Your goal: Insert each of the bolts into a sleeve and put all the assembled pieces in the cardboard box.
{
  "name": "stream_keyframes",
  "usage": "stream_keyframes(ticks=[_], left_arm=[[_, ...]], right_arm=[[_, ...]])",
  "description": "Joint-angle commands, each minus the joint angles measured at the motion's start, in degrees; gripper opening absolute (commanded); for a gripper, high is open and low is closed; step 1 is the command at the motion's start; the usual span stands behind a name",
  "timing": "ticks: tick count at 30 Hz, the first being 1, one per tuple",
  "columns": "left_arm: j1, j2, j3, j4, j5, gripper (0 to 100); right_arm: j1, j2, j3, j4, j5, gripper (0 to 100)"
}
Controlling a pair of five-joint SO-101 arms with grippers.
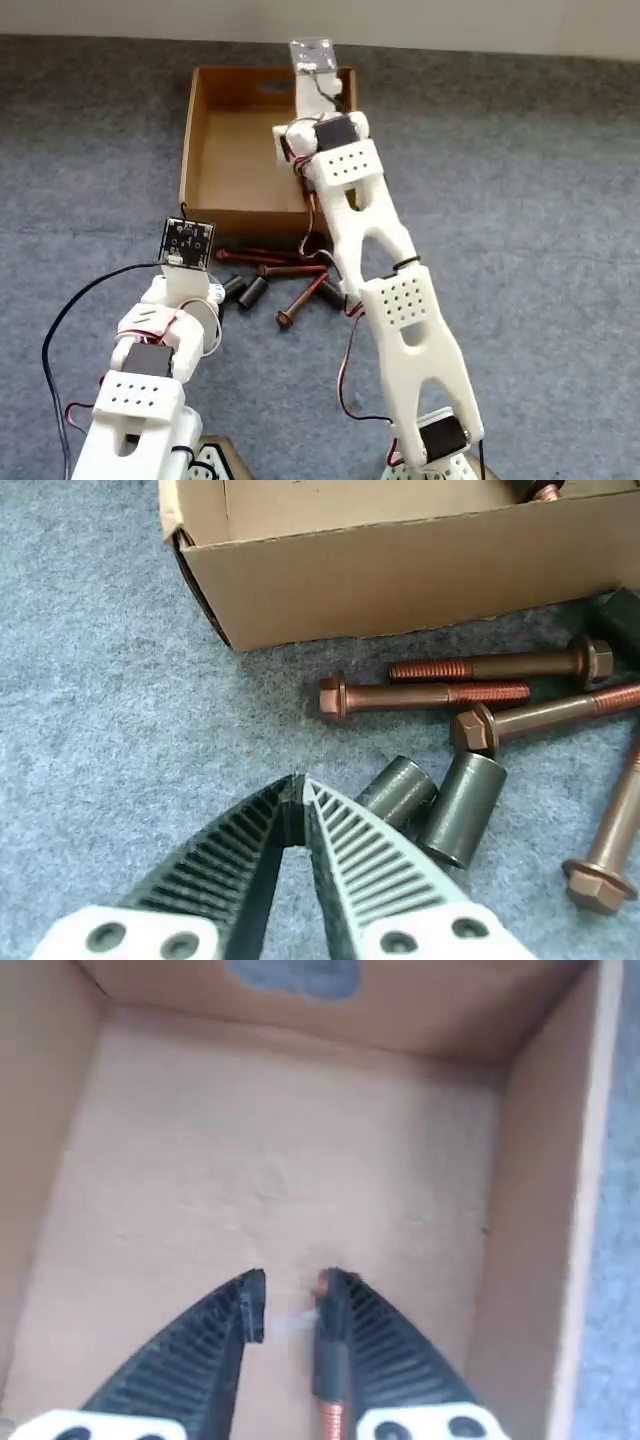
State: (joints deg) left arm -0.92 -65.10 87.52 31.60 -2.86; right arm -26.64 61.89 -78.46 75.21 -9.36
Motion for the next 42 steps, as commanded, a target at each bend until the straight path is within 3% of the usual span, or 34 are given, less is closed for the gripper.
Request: stream_keyframes(ticks=[1, 10, 25, 35, 42], left_arm=[[0.8, -0.7, -0.3, -1.0, -0.2, 1], [0.9, -0.7, -0.3, -1.0, -0.2, 1], [0.9, -0.7, -0.7, -1.0, -0.2, 1], [0.9, -0.7, -0.7, -1.1, -0.3, 1], [0.8, -0.7, -0.7, -1.2, -0.3, 1]], right_arm=[[-2.8, -0.7, -3.6, 0.3, -0.4, 1.2], [-2.0, -1.0, 11.4, -3.7, -0.4, 0.5], [2.9, -0.7, 10.2, -1.3, -0.4, 0.5], [-0.7, -0.7, 10.7, -4.4, -0.3, 0.5], [0.9, 4.3, 10.2, -5.5, -0.3, 0.5]])
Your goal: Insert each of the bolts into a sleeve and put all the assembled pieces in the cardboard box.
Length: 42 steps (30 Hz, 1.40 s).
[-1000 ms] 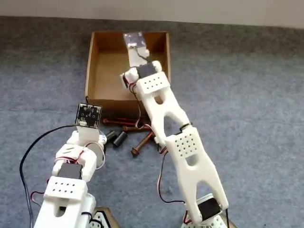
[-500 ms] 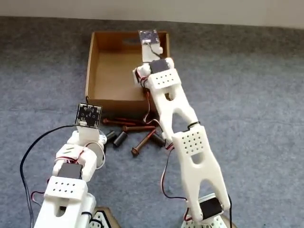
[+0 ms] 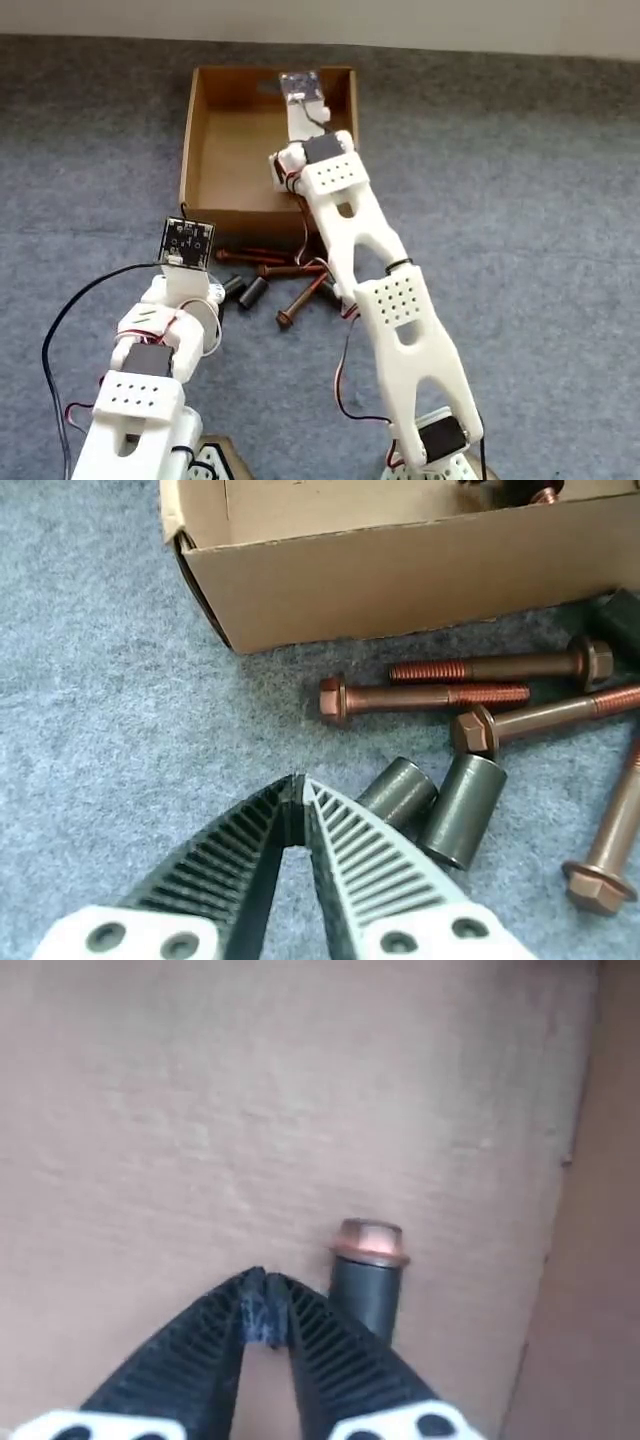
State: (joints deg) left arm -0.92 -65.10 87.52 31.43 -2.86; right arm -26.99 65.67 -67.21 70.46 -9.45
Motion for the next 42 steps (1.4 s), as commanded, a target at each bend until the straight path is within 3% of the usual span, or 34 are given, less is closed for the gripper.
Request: stream_keyframes(ticks=[1, 17, 21, 27, 35, 42], left_arm=[[0.8, -0.7, -0.7, -1.1, -0.3, 1], [0.7, -0.7, -0.7, -1.1, -0.3, 1], [0.7, -0.7, -0.7, -1.1, -0.3, 1], [0.7, -0.7, -0.7, -1.1, -0.3, 1], [0.7, -0.7, -0.7, -1.1, -0.3, 1], [0.7, -0.7, -0.7, -1.1, -0.3, 1]], right_arm=[[1.9, 0.9, -1.1, -0.6, -0.2, 0.5], [4.0, -5.6, -0.8, 0.9, -0.1, 0.5], [3.7, -5.6, -0.7, 2.1, 4.5, 0.5], [4.0, -6.4, -1.7, 3.2, 4.9, 0.5], [4.2, -11.0, -19.0, 12.8, 5.1, 1.2], [4.8, -12.2, -29.2, 25.0, 5.1, 9.3]])
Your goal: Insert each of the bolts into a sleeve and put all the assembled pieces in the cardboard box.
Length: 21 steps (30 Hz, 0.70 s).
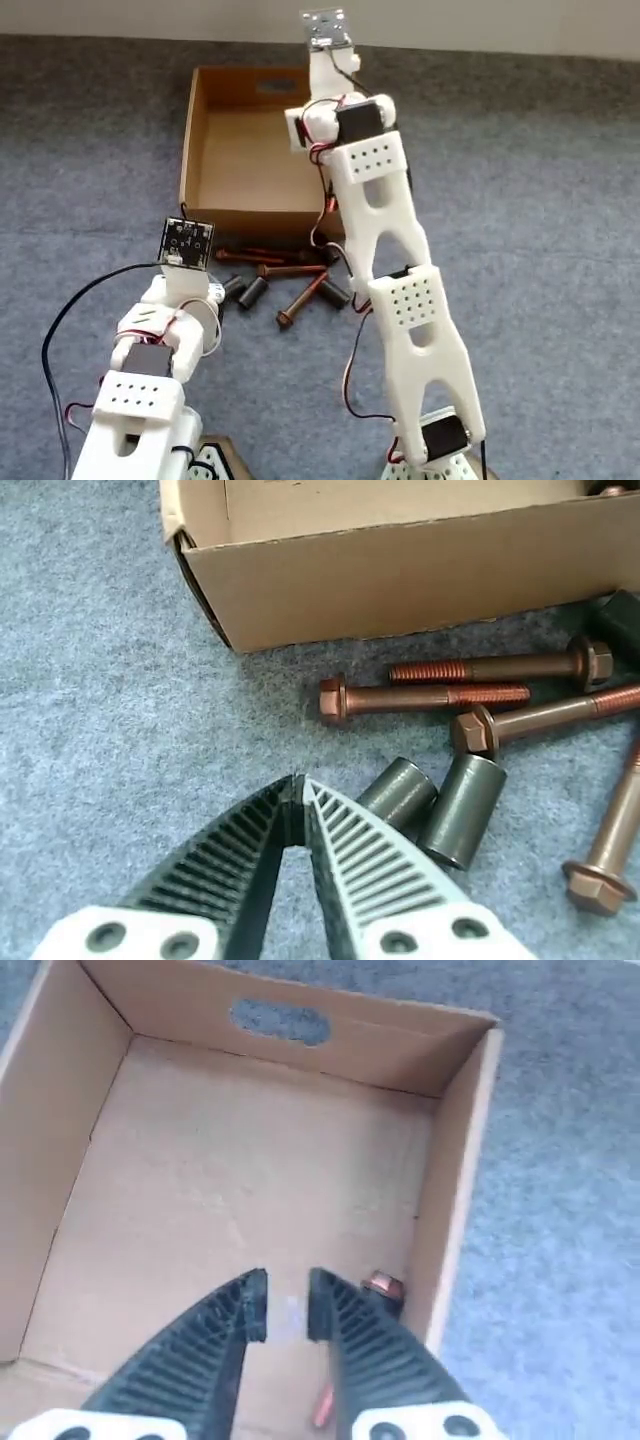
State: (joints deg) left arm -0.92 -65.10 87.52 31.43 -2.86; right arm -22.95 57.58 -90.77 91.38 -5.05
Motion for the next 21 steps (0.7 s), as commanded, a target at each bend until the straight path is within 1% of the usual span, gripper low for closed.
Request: stream_keyframes(ticks=[1, 5, 11, 14, 18, 21], left_arm=[[0.7, -0.7, -0.7, -1.1, -0.3, 1], [0.9, -0.7, -0.5, -1.1, -0.3, 1], [0.9, -0.7, -0.4, -1.1, -0.3, 1], [0.9, -0.7, -0.4, -1.1, -0.3, 1], [0.9, -0.7, -0.4, -1.1, -0.3, 1], [0.9, -0.7, -0.4, -1.1, -0.3, 1]], right_arm=[[0.6, -4.1, -7.3, 5.9, 0.7, 9.3], [0.5, -5.3, -10.9, 9.7, 0.5, 9.3], [0.3, -14.4, -5.8, 9.9, 0.3, 9.3], [-1.0, -22.6, 3.3, 9.9, 0.3, 9.3], [-3.6, -37.8, 25.0, 9.8, 0.4, 9.3], [-4.2, -48.6, 41.7, 9.3, 0.7, 9.3]])
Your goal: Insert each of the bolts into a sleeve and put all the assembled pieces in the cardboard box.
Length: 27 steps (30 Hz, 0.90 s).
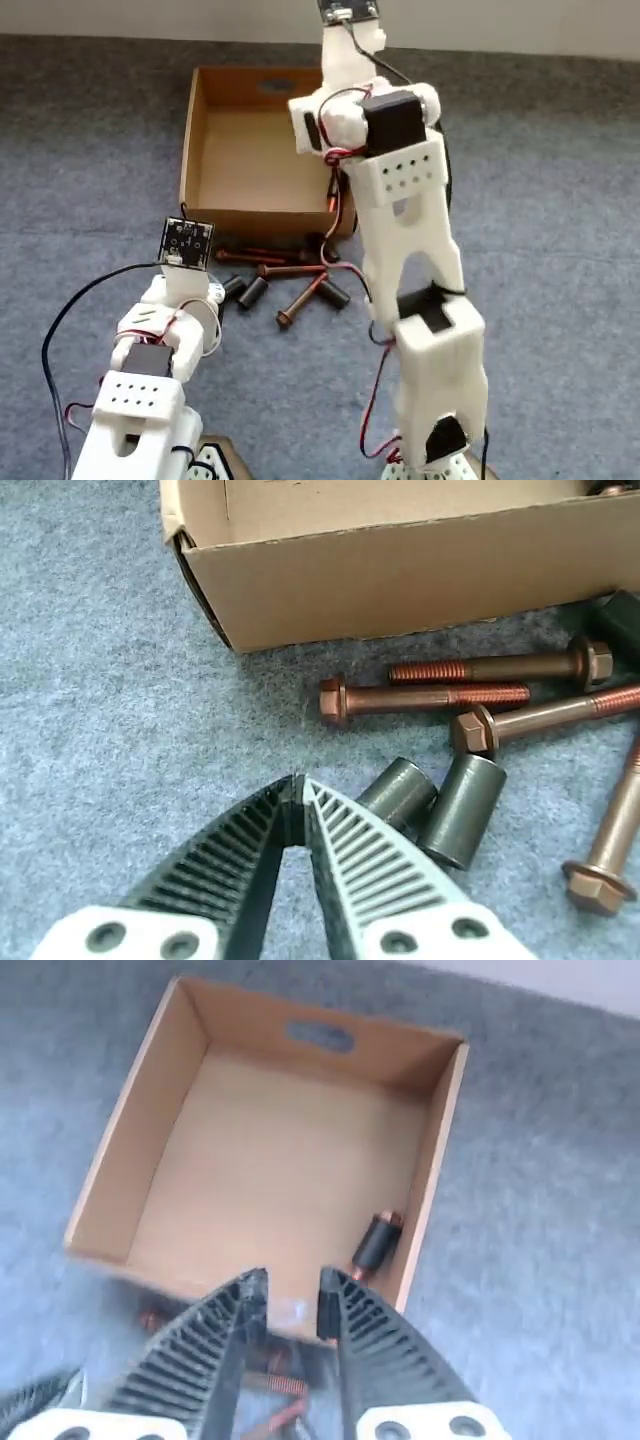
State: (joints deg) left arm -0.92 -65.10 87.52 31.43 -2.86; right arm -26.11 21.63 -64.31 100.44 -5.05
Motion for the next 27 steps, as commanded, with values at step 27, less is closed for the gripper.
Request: stream_keyframes(ticks=[27], left_arm=[[0.9, -0.7, -0.5, -1.1, -0.2, 1]], right_arm=[[-3.3, -28.8, 99.3, -44.5, 25.8, 17.3]])
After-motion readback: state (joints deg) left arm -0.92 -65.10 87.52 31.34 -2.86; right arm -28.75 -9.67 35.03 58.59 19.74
